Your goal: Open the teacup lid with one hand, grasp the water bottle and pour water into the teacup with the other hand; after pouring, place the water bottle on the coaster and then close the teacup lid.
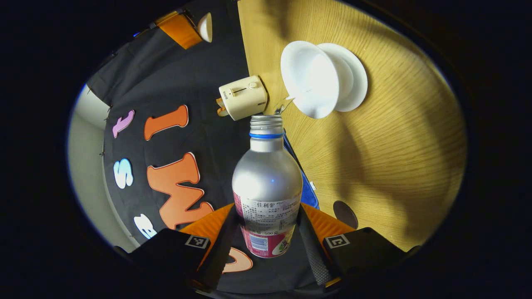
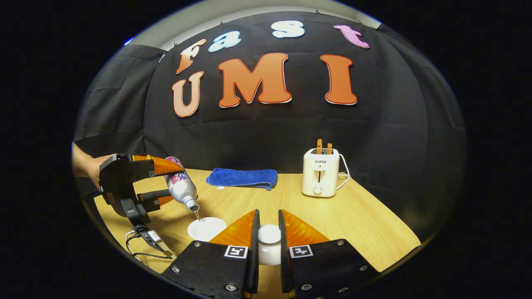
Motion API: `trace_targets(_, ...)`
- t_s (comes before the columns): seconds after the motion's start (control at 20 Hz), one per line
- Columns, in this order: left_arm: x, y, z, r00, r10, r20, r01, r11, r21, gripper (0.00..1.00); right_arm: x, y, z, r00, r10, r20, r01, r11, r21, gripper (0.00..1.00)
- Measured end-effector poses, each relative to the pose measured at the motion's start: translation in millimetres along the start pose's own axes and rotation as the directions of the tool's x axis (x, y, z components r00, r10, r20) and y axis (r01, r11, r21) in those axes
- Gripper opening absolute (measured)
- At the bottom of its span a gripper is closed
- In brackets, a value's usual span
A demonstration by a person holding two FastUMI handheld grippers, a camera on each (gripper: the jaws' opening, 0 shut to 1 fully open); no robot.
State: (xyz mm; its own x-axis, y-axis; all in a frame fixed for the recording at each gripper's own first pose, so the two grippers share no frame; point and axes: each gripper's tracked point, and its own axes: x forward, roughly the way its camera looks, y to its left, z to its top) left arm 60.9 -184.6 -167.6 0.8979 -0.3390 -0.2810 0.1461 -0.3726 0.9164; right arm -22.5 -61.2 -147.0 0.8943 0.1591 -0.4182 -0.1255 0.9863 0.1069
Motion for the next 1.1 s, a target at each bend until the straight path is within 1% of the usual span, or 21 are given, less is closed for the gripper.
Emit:
trace_targets(0.2,1,8,2,1.000,0.014,0.012,-0.014,1.000,0.027,0.87,2,7,3,1.000,0.015,0.007,-0.015,1.000,-0.017,0.22)
trace_targets(0.3,3,13,3,1.000,0.020,0.017,-0.020,0.999,0.036,0.84,3,9,2,1.000,0.021,0.007,-0.021,1.000,-0.021,0.22)
trace_targets(0.4,2,14,4,1.000,0.019,0.019,-0.020,0.999,0.047,0.87,3,10,1,1.000,0.023,0.007,-0.023,0.999,-0.027,0.22)
trace_targets(0.45,3,15,6,1.000,0.021,0.023,-0.022,0.998,0.055,0.86,3,11,2,1.000,0.025,0.008,-0.025,0.999,-0.029,0.22)
trace_targets(0.5,1,18,6,0.999,0.025,0.024,-0.026,0.998,0.064,0.87,4,11,2,1.000,0.026,0.008,-0.026,0.999,-0.029,0.22)
trace_targets(0.65,1,27,6,0.999,0.039,0.034,-0.042,0.995,0.085,0.84,4,12,1,0.999,0.030,0.010,-0.030,0.999,-0.033,0.22)
trace_targets(1.1,-2,43,12,0.997,0.053,0.061,-0.062,0.986,0.154,0.87,6,14,-1,0.999,0.040,0.011,-0.040,0.998,-0.041,0.22)
